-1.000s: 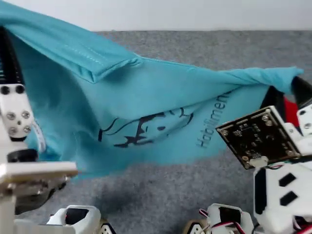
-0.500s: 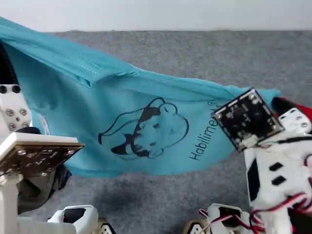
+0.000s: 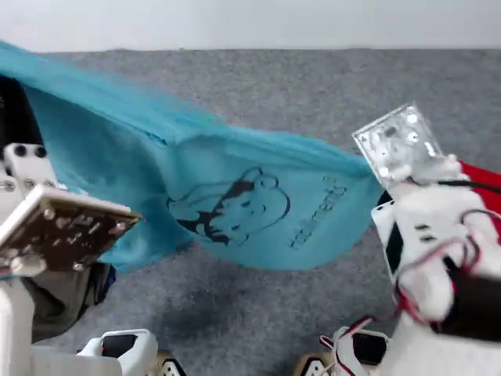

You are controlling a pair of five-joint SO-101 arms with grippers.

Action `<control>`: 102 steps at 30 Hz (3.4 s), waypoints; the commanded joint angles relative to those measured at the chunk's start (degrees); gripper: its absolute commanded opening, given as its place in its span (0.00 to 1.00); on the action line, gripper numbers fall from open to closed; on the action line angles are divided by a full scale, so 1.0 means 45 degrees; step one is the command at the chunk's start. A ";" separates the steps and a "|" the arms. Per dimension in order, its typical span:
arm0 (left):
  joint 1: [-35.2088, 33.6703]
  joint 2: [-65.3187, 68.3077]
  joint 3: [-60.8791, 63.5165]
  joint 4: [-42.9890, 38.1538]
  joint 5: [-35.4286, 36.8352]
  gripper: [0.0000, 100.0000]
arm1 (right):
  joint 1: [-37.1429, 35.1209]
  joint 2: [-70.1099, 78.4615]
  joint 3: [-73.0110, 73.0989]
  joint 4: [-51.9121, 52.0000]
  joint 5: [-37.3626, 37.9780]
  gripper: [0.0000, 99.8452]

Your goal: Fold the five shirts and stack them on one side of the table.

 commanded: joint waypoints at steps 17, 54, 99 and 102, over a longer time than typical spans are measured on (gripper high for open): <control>-0.0313 -0.0098 0.7258 0.1895 0.0527 0.01 | -0.2237 0.0068 0.9397 -0.2510 0.0156 0.01; 1.1897 0.3282 2.0484 -0.2540 0.5607 0.10 | 0.6164 -0.0049 0.9260 -0.2452 0.0156 0.31; 1.0999 0.6623 1.3372 0.1875 0.4337 0.10 | 0.6144 -0.0068 0.9280 -0.2413 0.0156 0.31; 1.2347 0.6720 1.3998 0.1543 0.5275 0.10 | 0.6085 -0.0049 0.9280 -0.2178 0.0156 0.31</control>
